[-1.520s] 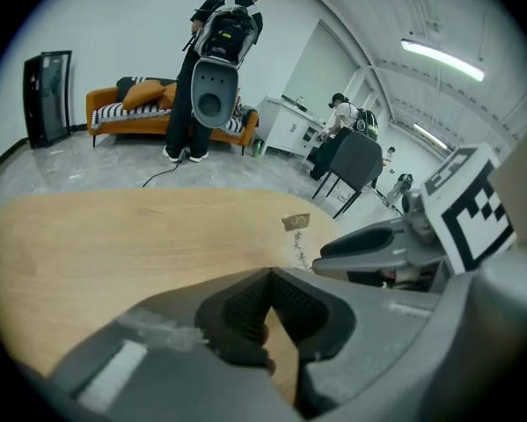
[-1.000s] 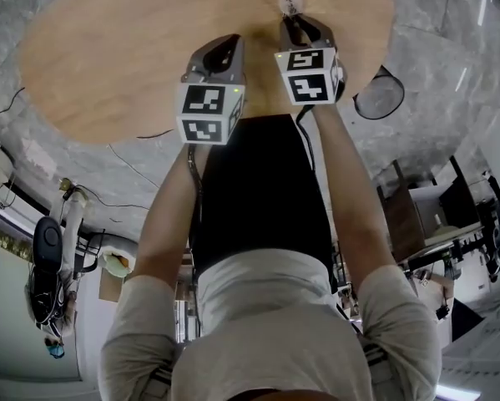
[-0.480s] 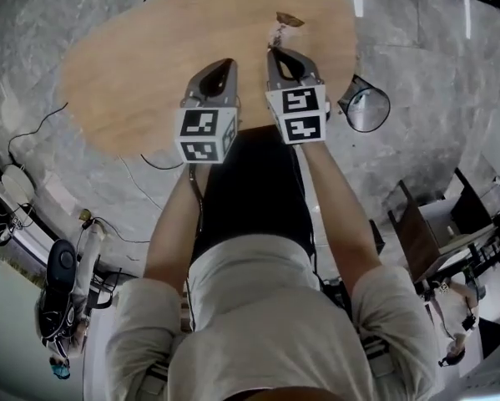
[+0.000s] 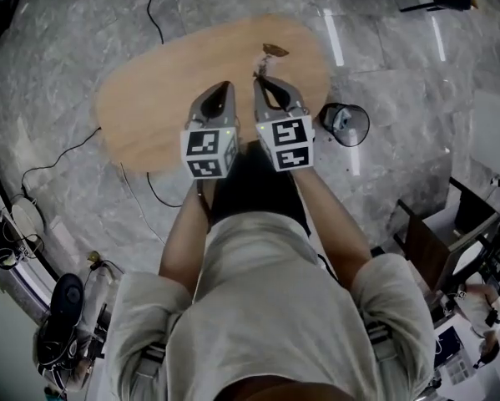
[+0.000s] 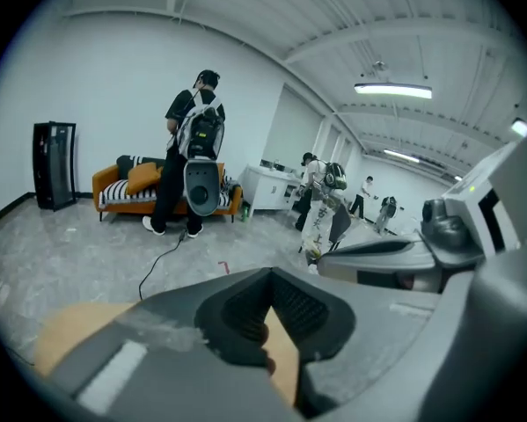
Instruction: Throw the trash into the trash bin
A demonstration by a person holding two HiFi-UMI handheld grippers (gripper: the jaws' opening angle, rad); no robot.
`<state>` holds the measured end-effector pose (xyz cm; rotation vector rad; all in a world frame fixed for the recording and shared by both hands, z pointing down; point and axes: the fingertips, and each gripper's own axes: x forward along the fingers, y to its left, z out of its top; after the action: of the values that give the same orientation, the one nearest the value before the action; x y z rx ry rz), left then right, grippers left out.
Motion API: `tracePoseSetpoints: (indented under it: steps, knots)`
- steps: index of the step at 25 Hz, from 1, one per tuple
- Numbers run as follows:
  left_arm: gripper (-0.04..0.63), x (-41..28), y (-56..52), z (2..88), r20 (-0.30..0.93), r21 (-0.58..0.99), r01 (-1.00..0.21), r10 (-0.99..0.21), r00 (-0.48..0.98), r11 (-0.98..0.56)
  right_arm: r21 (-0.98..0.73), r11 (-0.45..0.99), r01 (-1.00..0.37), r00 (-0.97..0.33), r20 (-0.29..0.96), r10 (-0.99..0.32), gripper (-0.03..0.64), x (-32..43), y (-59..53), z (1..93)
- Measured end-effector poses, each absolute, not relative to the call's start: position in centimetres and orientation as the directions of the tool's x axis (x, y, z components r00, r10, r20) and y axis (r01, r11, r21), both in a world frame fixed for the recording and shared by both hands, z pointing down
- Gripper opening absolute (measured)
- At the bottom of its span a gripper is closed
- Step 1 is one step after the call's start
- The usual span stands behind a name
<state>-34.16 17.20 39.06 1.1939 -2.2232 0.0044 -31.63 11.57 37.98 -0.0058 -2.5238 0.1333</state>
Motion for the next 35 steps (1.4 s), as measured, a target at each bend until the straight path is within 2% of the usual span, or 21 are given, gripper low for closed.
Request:
tracePoseSetpoints:
  steps: [5, 10, 19, 27, 35]
  knots:
    - [0.017, -31.9, 19.1, 34.1, 0.43, 0.266, -0.78, -0.794, -0.43, 0.566, -0.043, 0.997, -0.058, -0.855, 0.518, -0.028, 0.014, -28.4, 13.4, 33.1]
    - [0.017, -27.5, 19.5, 30.6, 0.381, 0.248, -0.838, -0.844, -0.377, 0.487, 0.004, 0.992, -0.124, -0.889, 0.443, -0.113, 0.014, -24.8, 14.2, 28.0]
    - [0.017, -20.2, 14.3, 28.4, 0.34, 0.244, -0.904, -0.904, -0.26, 0.351, 0.027, 0.965, -0.262, -0.874, 0.418, -0.249, 0.014, -16.3, 9.6, 26.5]
    - [0.017, -8.2, 3.7, 27.4, 0.347, 0.201, -0.969, -0.936, -0.066, 0.143, 0.009, 0.91, -0.415, -0.831, 0.403, -0.383, 0.014, -4.6, 1.2, 25.6]
    - [0.017, 8.3, -8.1, 28.4, 0.368, 0.226, -0.97, -0.914, 0.172, -0.092, 0.013, 0.777, -0.629, -0.711, 0.397, -0.581, 0.014, 12.8, -9.8, 25.7]
